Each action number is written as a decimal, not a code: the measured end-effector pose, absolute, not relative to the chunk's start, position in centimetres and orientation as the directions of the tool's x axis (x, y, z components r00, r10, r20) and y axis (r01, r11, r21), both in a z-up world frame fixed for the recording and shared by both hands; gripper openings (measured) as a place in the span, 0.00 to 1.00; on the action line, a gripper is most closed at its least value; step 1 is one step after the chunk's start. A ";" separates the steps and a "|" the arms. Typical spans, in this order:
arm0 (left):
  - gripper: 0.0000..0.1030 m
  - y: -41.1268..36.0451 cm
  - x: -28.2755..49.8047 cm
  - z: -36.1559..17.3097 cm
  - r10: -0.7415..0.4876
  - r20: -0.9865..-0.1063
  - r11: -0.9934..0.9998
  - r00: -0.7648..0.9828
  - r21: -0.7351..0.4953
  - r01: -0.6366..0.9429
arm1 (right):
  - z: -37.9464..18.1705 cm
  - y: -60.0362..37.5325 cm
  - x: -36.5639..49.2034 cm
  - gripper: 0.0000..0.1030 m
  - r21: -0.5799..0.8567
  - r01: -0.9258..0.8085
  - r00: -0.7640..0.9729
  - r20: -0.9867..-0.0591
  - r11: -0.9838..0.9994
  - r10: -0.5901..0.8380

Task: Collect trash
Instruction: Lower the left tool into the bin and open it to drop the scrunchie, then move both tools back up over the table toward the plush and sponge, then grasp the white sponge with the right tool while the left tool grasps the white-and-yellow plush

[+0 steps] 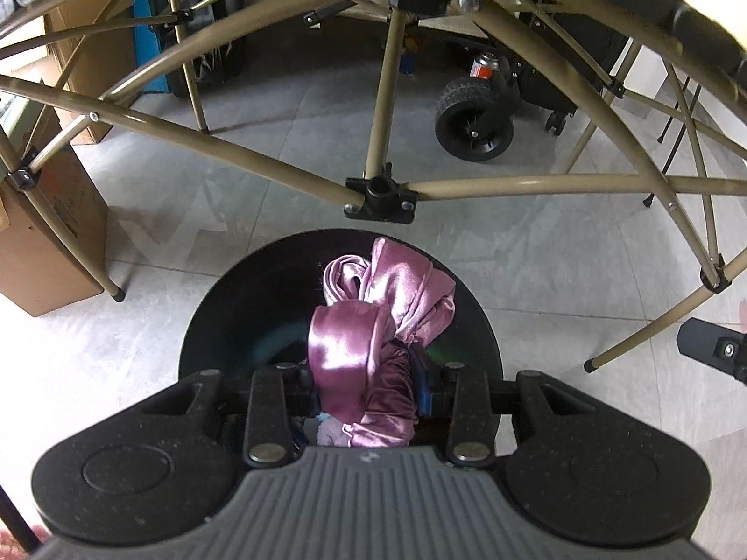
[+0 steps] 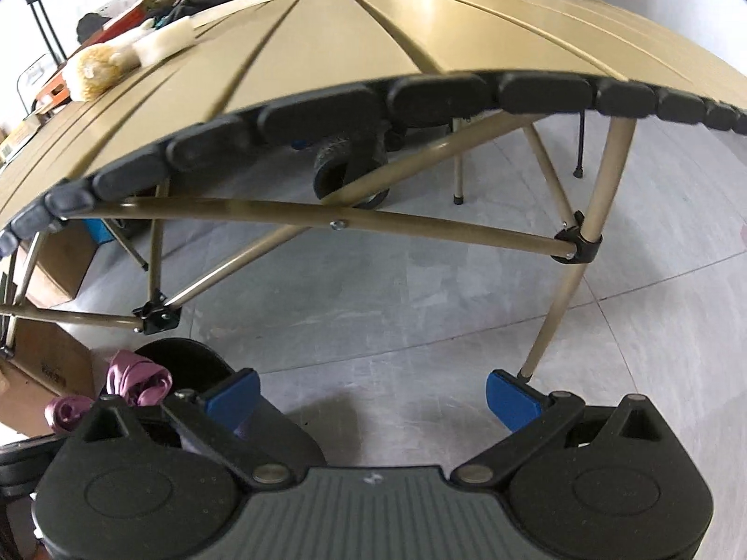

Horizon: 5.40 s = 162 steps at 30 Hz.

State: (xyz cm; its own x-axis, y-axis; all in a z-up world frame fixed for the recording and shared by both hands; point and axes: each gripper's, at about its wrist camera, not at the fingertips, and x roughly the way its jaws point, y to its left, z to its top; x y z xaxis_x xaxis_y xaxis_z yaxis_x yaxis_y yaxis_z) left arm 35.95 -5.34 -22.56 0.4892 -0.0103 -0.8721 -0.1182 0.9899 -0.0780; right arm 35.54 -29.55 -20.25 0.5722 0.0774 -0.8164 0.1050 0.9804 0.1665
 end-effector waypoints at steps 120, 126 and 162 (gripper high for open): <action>1.00 1.8 34.9 1.9 0.090 -0.323 0.965 0.942 -0.207 -0.163 | -1.1 -24.8 36.1 1.00 0.244 -0.147 0.893 -0.384 0.959 0.235; 1.00 1.7 37.5 1.0 0.090 -0.343 0.971 0.935 -0.179 -0.159 | -1.5 -23.5 38.5 1.00 0.199 -0.168 0.892 -0.386 0.966 0.235; 1.00 9.6 46.7 -0.6 0.098 -0.432 0.974 0.896 -0.142 -0.175 | -6.2 -14.2 59.3 0.80 0.033 -0.101 0.789 -0.607 0.994 0.100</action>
State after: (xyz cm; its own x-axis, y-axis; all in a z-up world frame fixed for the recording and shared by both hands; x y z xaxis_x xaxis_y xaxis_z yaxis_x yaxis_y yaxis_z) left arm 46.74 9.60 -0.57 0.8963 0.0978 -0.4325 -0.1748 0.9743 -0.1420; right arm 59.27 -14.22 -6.25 0.7888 0.1001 -0.6065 -0.1006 0.9944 0.0333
